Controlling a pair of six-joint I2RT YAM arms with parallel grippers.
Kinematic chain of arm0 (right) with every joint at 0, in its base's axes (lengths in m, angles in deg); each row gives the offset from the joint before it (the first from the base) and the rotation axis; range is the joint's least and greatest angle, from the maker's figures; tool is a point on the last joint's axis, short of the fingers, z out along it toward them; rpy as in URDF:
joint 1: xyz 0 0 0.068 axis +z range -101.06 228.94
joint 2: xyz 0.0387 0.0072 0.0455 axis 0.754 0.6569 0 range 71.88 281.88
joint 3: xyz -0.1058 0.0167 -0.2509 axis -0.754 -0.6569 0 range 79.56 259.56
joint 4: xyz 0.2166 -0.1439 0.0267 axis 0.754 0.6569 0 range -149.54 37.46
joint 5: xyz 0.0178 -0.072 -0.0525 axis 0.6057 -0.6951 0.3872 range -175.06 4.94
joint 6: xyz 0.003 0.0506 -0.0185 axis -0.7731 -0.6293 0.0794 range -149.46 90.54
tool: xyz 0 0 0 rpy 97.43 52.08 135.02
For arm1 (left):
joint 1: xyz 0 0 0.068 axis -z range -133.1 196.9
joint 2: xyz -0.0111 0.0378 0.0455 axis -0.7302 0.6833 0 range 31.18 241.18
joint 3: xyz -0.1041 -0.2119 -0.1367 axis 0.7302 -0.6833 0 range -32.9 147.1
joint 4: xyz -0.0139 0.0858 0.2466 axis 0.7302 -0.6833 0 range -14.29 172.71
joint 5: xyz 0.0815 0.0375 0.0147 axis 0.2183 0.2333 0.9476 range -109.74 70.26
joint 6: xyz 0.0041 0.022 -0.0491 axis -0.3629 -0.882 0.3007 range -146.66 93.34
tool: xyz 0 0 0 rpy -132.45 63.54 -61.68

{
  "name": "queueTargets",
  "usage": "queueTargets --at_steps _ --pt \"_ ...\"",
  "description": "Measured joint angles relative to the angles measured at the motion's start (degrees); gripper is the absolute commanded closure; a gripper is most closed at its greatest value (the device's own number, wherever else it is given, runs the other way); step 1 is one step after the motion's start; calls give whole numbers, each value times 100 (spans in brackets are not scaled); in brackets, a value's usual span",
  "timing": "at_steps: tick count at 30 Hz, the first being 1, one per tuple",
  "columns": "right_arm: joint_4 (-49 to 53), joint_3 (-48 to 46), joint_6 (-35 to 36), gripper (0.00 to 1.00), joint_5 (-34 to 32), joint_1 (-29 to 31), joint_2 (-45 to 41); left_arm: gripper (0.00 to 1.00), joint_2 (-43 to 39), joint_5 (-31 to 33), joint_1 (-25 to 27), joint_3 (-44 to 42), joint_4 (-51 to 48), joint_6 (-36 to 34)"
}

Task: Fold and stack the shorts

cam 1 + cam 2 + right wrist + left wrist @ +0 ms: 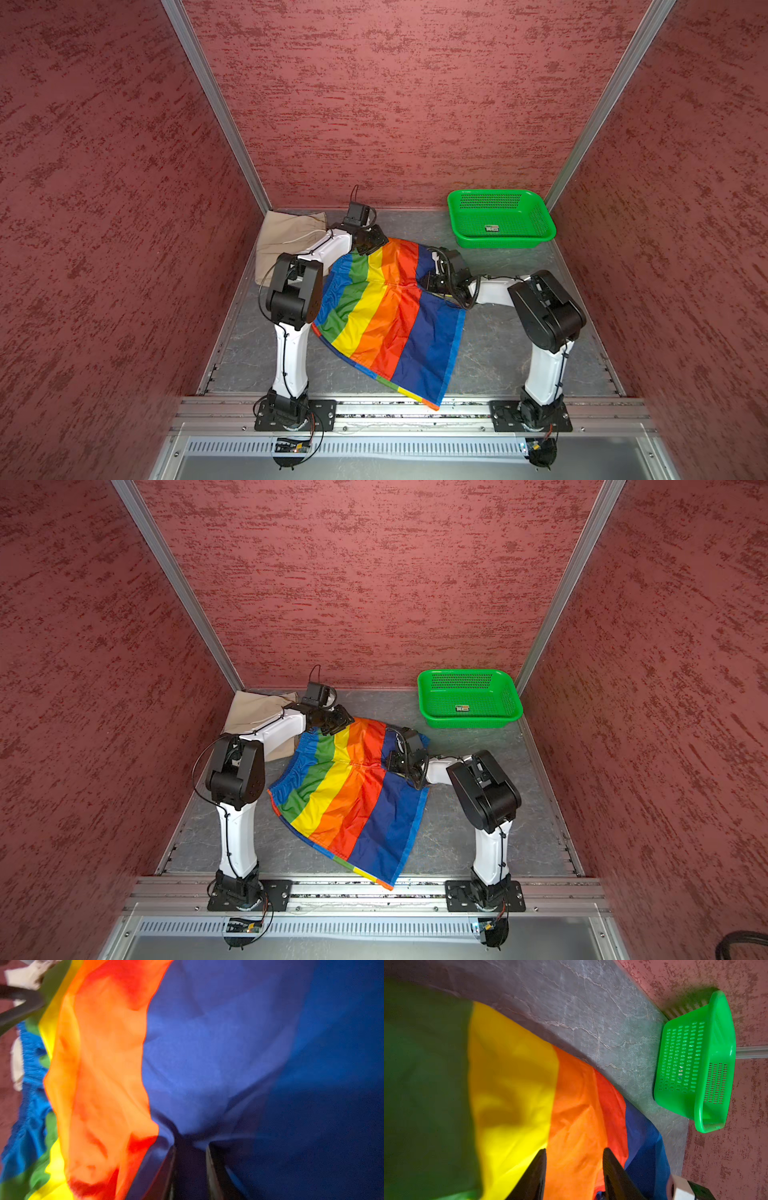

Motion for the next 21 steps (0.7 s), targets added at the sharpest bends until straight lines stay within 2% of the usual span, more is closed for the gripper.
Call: queueTargets --at_steps 5,8,10,12,13,16,19,20,21 --pt "-225 -470 -184 48 573 -535 -369 64 125 -133 -61 -245 155 61" --pt "-267 -1049 -256 45 758 -1172 -1097 57 146 -212 -243 -527 221 118" --pt "-225 -1285 -203 45 737 -1598 -1609 57 146 -323 -337 -619 234 144" --pt "-219 -1364 -138 47 726 -1843 -1923 57 144 -424 -328 -584 221 120" --pt "-240 -1397 -118 52 732 -1934 -2024 57 138 -455 -271 -535 219 87" --pt "-433 -1606 -179 76 868 -2245 -2081 57 59 -487 72 -498 269 -20" --pt "-575 -1773 -422 76 1075 -2590 -1818 55 -2 -509 586 -400 258 -142" --pt "-616 -1775 -501 74 1128 -2684 -1692 52 -2 -511 728 -343 251 -195" --pt "-684 -1775 -590 66 1196 -2782 -1550 43 -2 -514 901 -269 225 -267"
